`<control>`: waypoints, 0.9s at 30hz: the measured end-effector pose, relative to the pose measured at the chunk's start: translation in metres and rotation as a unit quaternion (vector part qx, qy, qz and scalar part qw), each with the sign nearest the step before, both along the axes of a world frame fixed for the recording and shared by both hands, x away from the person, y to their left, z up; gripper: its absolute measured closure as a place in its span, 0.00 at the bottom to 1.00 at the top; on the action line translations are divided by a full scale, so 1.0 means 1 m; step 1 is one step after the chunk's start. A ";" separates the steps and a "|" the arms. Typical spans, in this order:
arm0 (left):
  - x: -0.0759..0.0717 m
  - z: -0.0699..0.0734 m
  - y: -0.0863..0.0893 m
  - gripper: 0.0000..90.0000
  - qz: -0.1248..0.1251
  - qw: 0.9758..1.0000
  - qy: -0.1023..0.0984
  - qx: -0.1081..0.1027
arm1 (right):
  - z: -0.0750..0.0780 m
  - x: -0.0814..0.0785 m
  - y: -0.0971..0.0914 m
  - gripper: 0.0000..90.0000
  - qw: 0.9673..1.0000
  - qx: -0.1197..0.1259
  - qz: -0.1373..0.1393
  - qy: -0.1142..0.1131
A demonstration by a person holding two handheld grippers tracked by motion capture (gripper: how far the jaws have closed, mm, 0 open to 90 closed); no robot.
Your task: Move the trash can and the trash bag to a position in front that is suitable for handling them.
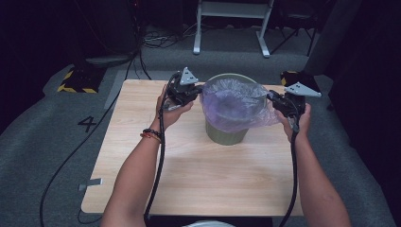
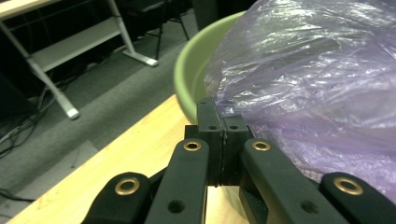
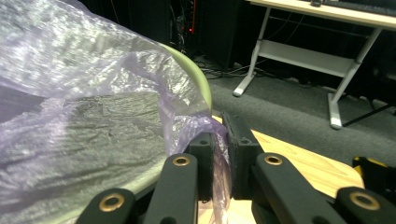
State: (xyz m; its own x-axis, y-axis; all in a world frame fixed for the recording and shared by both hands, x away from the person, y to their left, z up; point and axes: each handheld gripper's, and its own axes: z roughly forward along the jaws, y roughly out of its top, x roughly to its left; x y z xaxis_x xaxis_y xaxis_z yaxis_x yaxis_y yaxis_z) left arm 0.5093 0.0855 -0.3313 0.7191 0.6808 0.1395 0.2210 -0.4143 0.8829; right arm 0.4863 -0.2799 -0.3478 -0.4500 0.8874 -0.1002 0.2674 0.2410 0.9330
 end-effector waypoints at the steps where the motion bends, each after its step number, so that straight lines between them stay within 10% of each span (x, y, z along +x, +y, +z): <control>1: 0.003 0.000 0.000 1.00 0.003 1.000 0.003 -0.004 | 0.000 0.002 0.000 0.93 1.000 0.004 0.001 0.003; 27: 0.045 -0.050 -0.003 1.00 0.012 0.995 0.093 -0.046 | -0.032 0.045 -0.014 0.97 0.993 0.078 0.018 0.081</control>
State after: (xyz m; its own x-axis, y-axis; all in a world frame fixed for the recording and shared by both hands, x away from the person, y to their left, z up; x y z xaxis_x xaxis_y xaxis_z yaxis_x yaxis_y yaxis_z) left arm 0.5542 0.0820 -0.3809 0.7103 0.7015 -0.0581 0.3919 -0.3255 0.8605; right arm 0.5316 -0.2937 -0.3795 -0.4807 0.8695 0.1138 0.4107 0.1086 0.9053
